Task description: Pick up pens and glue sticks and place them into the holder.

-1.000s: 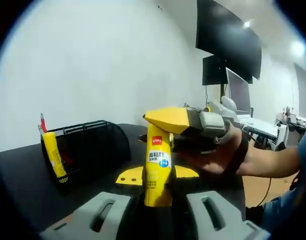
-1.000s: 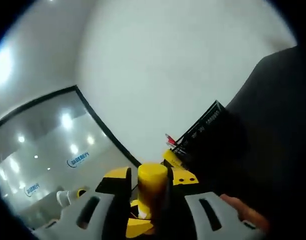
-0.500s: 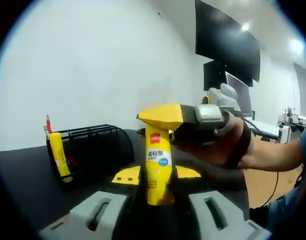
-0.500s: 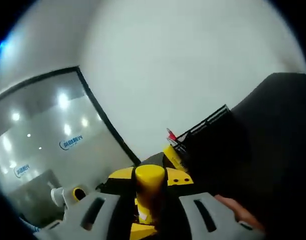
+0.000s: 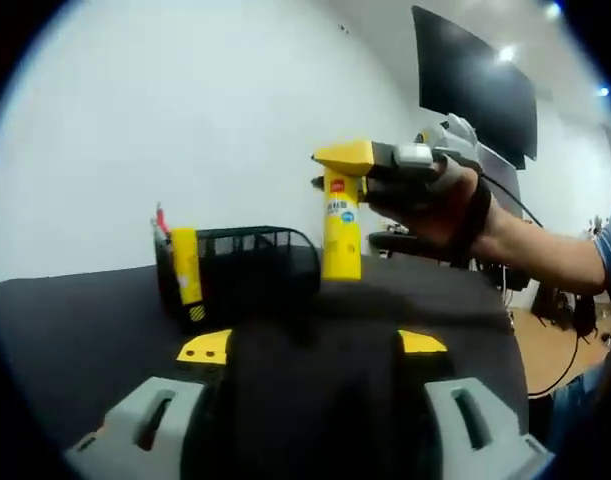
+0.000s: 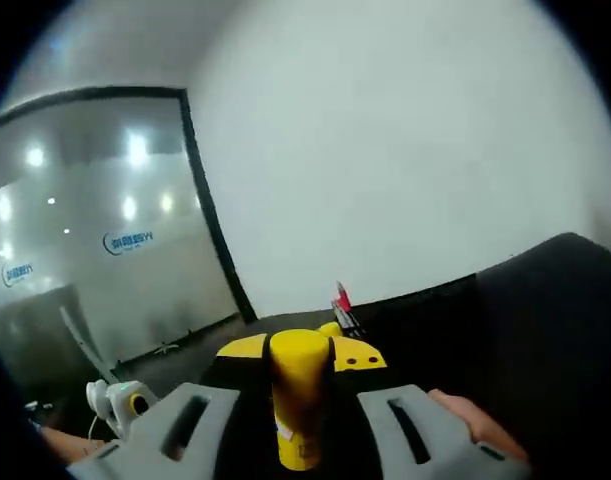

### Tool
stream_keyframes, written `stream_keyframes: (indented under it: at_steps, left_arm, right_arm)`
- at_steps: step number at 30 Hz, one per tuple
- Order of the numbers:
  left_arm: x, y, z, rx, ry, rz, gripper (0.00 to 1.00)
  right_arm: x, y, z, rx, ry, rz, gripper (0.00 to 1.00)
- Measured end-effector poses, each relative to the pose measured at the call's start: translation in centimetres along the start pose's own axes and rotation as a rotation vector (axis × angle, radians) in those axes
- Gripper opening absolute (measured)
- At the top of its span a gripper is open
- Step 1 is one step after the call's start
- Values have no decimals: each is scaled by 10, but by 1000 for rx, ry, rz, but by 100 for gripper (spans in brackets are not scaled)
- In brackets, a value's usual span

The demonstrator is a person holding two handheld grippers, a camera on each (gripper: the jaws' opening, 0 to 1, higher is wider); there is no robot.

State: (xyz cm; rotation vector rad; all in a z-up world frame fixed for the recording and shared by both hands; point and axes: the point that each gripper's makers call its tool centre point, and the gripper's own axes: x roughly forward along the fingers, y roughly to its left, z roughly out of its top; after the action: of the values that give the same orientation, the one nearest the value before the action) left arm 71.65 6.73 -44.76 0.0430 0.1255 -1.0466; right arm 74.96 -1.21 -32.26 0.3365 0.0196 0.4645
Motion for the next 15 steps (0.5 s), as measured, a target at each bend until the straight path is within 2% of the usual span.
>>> stream_keyframes:
  at_steps: [3,4,5,9,11,15]
  left_arm:
    - [-5,6,-12,-3,17,24,61]
    - [-6,5,-7,7,4,29,61]
    - [-5,6,2,-19,-55,28,61]
    - [-11,13,3,-48,-65,45,63]
    - [-12,14,8,-72,-95,44,65]
    - [-11,12,7,-72,-94,41,65]
  right_arm:
    - [11,-3,0,-33,8,-8,19]
    - [15,-5,0,-36,10,-11,19]
    - [18,-7,0,-40,11,-12,19]
    - [31,-15,2,-53,7,-22,19]
    - [40,-22,4,-64,5,-29,19]
    - [56,-33,5,-80,2,-40,19]
